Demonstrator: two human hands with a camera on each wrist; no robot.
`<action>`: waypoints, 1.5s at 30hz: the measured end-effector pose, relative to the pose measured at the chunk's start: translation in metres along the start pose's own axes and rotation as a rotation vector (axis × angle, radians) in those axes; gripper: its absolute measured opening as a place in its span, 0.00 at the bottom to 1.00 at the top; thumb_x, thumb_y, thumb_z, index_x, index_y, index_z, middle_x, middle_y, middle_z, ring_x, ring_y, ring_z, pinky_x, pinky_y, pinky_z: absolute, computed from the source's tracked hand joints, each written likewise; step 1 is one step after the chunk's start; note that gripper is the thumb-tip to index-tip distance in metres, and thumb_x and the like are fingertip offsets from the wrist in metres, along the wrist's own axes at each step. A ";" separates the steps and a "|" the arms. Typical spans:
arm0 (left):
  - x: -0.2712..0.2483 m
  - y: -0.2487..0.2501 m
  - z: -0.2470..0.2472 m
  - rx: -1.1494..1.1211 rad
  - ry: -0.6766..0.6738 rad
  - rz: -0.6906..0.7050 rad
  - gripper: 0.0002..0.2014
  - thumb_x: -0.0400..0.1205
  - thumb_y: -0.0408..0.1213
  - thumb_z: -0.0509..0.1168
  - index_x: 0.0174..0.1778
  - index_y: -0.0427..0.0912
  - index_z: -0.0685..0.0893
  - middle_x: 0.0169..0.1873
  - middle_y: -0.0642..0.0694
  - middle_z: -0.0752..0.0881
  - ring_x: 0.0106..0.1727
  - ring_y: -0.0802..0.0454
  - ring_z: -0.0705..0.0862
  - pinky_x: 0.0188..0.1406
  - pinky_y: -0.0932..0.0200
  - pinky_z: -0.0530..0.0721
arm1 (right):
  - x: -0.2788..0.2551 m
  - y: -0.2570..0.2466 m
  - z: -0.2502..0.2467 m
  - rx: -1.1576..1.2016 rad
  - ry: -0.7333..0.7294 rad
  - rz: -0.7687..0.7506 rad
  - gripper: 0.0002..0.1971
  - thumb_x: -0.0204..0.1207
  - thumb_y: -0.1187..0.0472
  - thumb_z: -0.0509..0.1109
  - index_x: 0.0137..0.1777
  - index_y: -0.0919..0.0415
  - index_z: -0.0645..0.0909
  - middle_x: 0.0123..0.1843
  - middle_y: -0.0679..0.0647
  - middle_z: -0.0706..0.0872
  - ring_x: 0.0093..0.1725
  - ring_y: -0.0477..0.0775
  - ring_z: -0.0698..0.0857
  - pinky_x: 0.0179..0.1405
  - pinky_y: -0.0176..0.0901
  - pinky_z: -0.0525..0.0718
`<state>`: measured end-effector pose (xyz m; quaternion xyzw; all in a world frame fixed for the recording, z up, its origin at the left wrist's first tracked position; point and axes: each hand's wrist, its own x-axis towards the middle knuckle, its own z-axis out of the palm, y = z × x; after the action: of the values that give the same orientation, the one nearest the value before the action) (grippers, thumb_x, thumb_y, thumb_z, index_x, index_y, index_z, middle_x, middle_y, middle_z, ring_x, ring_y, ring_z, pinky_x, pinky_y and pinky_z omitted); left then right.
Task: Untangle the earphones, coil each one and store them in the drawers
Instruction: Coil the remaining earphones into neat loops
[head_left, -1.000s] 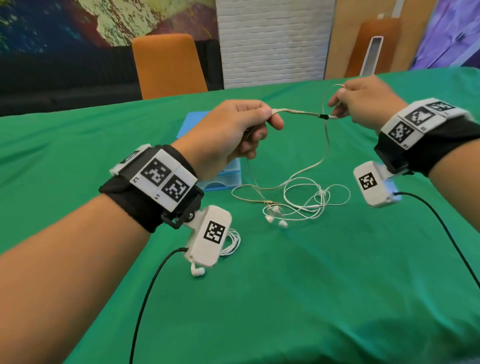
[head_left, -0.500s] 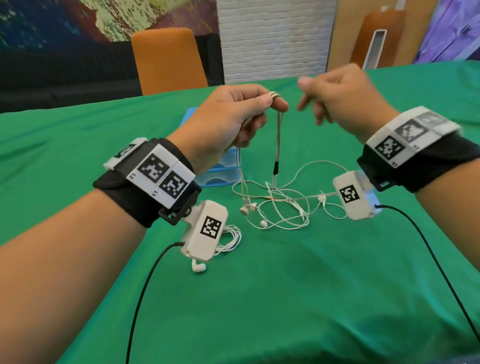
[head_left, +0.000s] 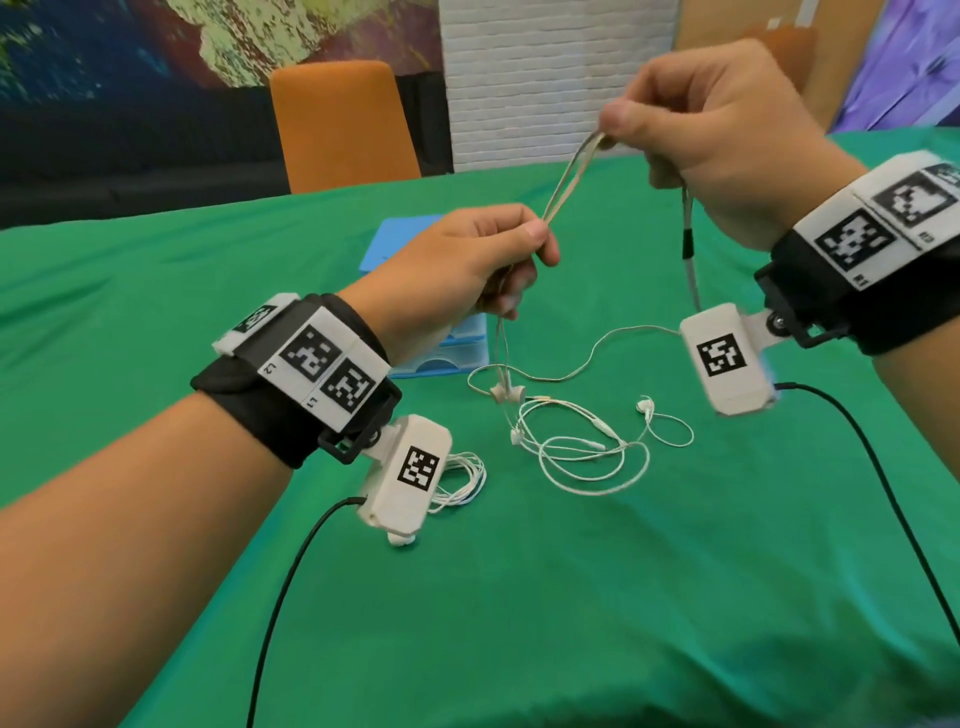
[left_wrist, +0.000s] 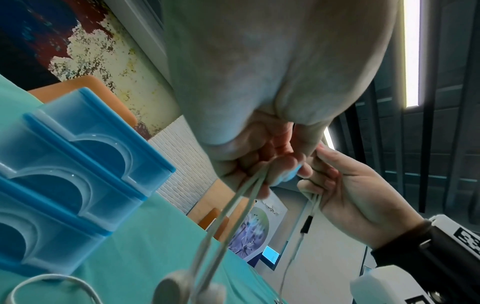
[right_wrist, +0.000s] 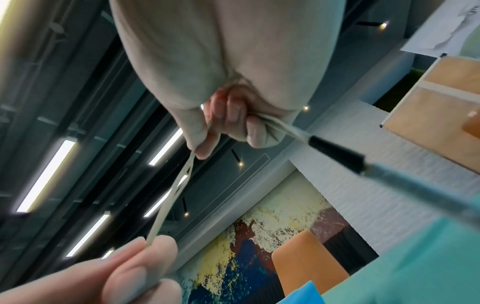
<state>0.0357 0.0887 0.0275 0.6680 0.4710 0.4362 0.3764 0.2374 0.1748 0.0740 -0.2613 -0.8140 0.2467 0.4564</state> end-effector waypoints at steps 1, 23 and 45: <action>-0.001 0.000 0.002 -0.009 -0.030 -0.013 0.14 0.92 0.38 0.56 0.43 0.42 0.80 0.27 0.48 0.73 0.26 0.53 0.70 0.34 0.62 0.76 | 0.001 -0.002 -0.002 -0.038 0.033 -0.030 0.13 0.84 0.53 0.69 0.49 0.64 0.85 0.31 0.50 0.78 0.28 0.54 0.72 0.27 0.43 0.72; -0.005 0.001 0.004 0.180 0.153 0.150 0.12 0.92 0.38 0.58 0.57 0.46 0.88 0.34 0.66 0.81 0.36 0.67 0.75 0.38 0.71 0.73 | -0.010 0.022 0.015 0.260 -0.101 0.282 0.24 0.89 0.49 0.56 0.50 0.70 0.84 0.30 0.58 0.71 0.27 0.54 0.67 0.25 0.44 0.65; -0.010 -0.002 -0.014 -0.171 0.129 -0.025 0.15 0.86 0.44 0.61 0.39 0.39 0.84 0.25 0.49 0.74 0.29 0.51 0.76 0.33 0.61 0.75 | -0.027 0.028 0.032 0.100 -0.454 0.326 0.03 0.77 0.73 0.72 0.43 0.69 0.82 0.29 0.59 0.75 0.25 0.50 0.72 0.25 0.38 0.71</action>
<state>0.0204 0.0809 0.0282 0.5979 0.4637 0.5122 0.4063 0.2272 0.1732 0.0250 -0.3039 -0.8295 0.4088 0.2292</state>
